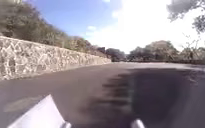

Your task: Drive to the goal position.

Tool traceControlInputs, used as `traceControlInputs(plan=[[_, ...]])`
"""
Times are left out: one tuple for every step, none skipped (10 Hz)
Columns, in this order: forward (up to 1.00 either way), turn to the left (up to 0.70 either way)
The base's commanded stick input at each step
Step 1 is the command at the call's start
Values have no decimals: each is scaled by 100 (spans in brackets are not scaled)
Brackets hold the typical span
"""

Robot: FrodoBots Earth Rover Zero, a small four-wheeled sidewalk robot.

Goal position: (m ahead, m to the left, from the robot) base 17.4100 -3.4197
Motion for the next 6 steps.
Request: traceControlInputs(plan=[[70,0],[70,0],[70,0],[70,0],[70,0],[70,-4]])
